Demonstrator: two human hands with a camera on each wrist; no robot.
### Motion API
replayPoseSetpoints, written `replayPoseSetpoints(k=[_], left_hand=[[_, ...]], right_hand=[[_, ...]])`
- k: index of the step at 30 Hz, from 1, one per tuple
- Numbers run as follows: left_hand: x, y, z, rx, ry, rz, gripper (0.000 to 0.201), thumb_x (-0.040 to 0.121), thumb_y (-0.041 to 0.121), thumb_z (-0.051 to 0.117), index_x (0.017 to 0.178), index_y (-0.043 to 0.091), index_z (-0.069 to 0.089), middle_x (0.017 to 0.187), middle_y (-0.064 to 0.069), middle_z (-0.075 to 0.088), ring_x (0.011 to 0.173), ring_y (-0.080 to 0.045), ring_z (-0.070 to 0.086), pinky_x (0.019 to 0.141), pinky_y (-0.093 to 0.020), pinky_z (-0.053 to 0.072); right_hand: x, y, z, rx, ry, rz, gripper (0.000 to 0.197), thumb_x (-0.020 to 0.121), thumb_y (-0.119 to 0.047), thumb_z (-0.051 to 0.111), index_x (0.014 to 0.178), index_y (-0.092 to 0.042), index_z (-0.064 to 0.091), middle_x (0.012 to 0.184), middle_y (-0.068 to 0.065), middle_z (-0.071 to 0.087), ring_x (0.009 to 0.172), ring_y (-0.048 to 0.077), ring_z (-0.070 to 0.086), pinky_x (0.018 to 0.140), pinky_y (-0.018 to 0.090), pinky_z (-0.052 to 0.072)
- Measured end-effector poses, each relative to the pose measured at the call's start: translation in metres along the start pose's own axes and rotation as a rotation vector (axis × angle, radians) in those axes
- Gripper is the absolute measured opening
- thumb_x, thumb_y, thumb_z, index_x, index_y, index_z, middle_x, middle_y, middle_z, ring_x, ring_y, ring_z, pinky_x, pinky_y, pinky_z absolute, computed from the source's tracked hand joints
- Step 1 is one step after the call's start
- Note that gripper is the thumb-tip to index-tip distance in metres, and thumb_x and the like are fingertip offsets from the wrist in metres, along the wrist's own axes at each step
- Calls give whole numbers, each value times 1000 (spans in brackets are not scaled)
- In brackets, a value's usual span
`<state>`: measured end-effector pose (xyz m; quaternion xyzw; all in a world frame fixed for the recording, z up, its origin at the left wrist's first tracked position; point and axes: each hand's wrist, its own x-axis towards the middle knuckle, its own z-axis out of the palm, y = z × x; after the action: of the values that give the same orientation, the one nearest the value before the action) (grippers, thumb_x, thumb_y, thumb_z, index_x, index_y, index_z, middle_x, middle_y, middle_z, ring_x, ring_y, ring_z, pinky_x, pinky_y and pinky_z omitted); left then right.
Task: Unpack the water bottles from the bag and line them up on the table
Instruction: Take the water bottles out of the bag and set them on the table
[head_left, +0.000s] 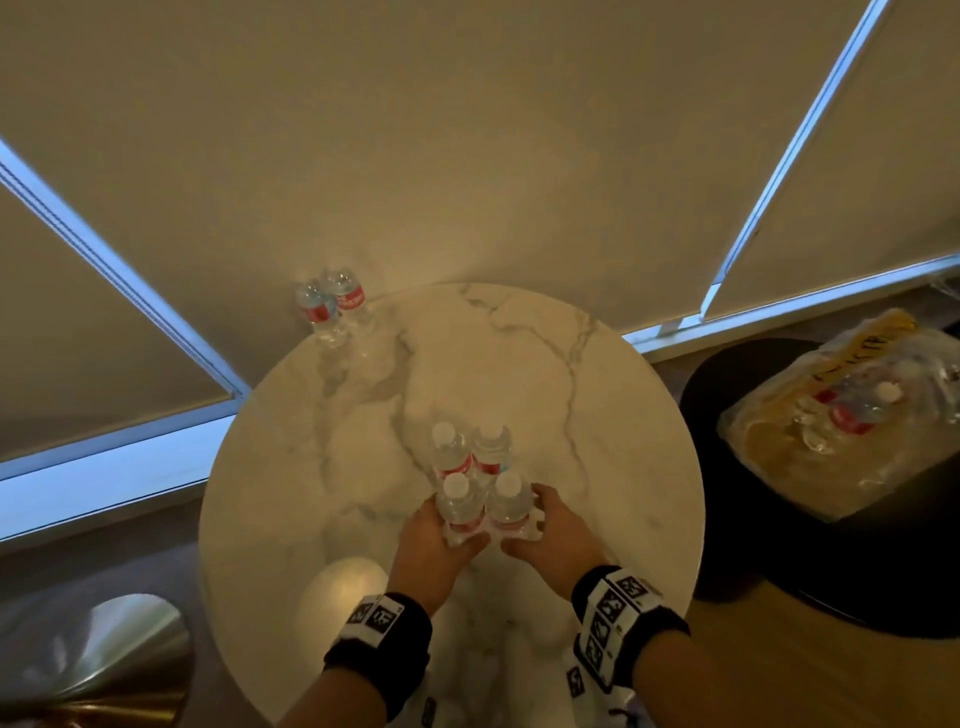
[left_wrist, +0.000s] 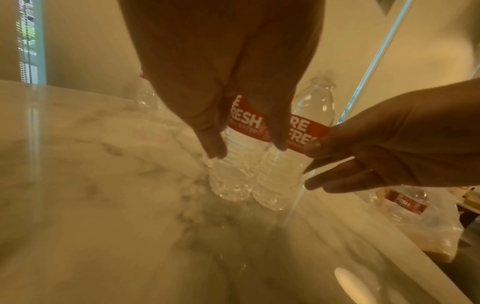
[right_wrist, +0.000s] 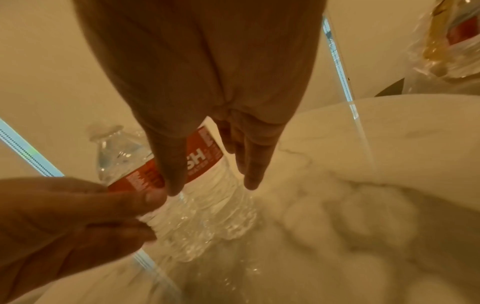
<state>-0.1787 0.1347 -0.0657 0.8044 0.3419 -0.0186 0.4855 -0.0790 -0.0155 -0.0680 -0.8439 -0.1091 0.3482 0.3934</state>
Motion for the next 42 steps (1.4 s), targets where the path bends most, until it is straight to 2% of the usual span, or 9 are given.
replayPoseSetpoints(k=[4, 8, 15, 19, 23, 27, 34, 39, 42], left_hand=[[-19, -7, 23, 220, -123, -217, 57, 91, 35, 78, 138, 15, 52, 124, -8, 73, 112, -26, 68, 96, -32, 52], [-25, 1, 57, 322, -156, -366, 32, 94, 59, 65, 89, 28, 61, 106, -3, 71, 112, -24, 68, 93, -30, 47], [5, 132, 190, 349, -365, -134, 35, 97, 45, 69, 69, 36, 49, 69, 10, 58, 67, 10, 52, 69, -10, 46], [64, 224, 299, 172, -524, 96, 15, 105, 38, 60, 99, 26, 68, 91, 5, 73, 88, -10, 68, 85, -24, 56], [133, 285, 397, 263, -586, 215, 31, 110, 29, 51, 138, 20, 61, 133, -7, 71, 124, -24, 66, 108, -34, 53], [182, 317, 451, 399, -469, 330, 36, 105, 45, 50, 141, 37, 51, 148, 0, 57, 132, -22, 57, 118, -39, 46], [192, 375, 468, 447, -458, 354, 40, 100, 58, 58, 135, 39, 51, 115, 8, 54, 112, -18, 58, 93, -28, 50], [191, 354, 473, 337, -436, 489, 57, 84, 71, 64, 135, 50, 50, 146, 16, 55, 136, -15, 54, 120, -45, 47], [175, 340, 448, 289, -487, 475, 66, 83, 52, 78, 141, 36, 52, 148, 2, 59, 136, -22, 57, 120, -42, 46]], right_hand=[[-11, 38, -45, -78, 5, 54, 67, 77, -43, 74, 135, -24, 46, 131, -1, 58, 111, 17, 59, 94, 32, 50], [-15, 96, -128, 18, 183, 175, 44, 85, -41, 67, 122, -18, 58, 105, -5, 64, 90, 11, 62, 83, 33, 55], [30, 184, -296, 253, 579, 442, 47, 89, -39, 61, 129, -17, 52, 119, 10, 64, 107, 30, 59, 83, 33, 45], [89, 217, -362, 417, 675, 524, 76, 79, -45, 71, 140, -18, 36, 135, 14, 54, 119, 38, 53, 98, 46, 45], [139, 244, -391, 475, 781, 479, 86, 53, -56, 80, 123, -18, 49, 123, 9, 62, 108, 31, 59, 94, 47, 49], [155, 249, -407, 289, 772, 420, 72, 68, -54, 75, 128, -22, 50, 119, 5, 64, 107, 30, 62, 92, 41, 49], [128, 267, -411, 237, 635, 417, 56, 75, -45, 71, 124, -33, 46, 117, 0, 63, 106, 27, 62, 89, 41, 51], [96, 254, -414, 163, 594, 333, 58, 75, -47, 72, 125, -38, 45, 106, -3, 66, 96, 22, 64, 81, 38, 55], [66, 235, -415, 140, 578, 259, 56, 73, -45, 76, 121, -37, 48, 104, -5, 65, 97, 19, 63, 79, 34, 54]])
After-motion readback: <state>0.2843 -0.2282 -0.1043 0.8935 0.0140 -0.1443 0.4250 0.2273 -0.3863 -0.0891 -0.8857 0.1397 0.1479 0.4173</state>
